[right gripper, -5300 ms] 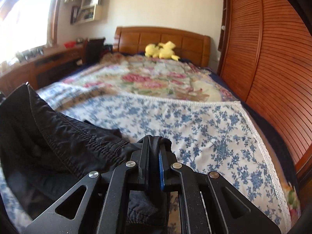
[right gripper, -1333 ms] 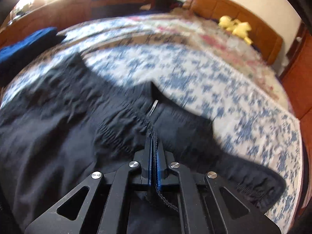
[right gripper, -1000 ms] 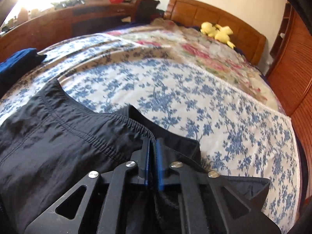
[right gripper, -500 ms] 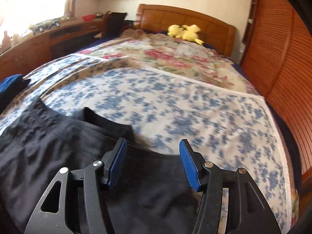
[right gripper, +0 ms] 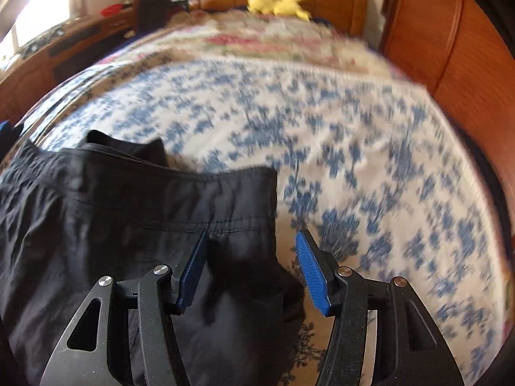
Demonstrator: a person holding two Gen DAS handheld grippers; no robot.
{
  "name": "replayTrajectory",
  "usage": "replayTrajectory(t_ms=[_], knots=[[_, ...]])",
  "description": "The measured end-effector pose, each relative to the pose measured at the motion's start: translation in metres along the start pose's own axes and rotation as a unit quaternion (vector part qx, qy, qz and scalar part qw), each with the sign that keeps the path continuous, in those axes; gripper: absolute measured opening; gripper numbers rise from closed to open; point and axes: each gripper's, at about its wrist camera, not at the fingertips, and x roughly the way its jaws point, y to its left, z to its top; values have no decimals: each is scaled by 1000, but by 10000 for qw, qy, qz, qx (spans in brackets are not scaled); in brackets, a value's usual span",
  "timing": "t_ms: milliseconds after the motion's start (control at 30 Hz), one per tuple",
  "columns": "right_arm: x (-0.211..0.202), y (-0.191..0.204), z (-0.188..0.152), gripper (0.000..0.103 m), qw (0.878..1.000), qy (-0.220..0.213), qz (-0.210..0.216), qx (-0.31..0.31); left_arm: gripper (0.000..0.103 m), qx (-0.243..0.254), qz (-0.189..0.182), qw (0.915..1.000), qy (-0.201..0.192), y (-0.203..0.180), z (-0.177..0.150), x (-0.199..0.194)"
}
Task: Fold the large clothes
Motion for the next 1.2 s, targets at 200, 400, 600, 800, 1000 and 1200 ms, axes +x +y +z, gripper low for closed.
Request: replayTrajectory(t_ms=[200,400,600,800,1000,1200], knots=[[18,-11,-5,21,9949,453,826,362,42,-11,5,10000,-17,-3,-2,0],[-19,-15,2,6,9980,-272,272,503,42,-9,-15,10000,-6,-5,-3,1],[-33,-3,0,34,9991,-237,-327,86,42,-63,6,9999,-92,-9,-5,-5],[-70,14,-27,63,9985,-374,-206,-342,42,-41,-59,9999,-107,-19,-7,-5],[-111,55,-83,63,9967,-380,370,-609,42,53,-134,9999,-85,-33,-8,-2],[-130,87,-130,63,9937,-339,798,-710,42,78,-68,9999,-109,-43,-13,-1]])
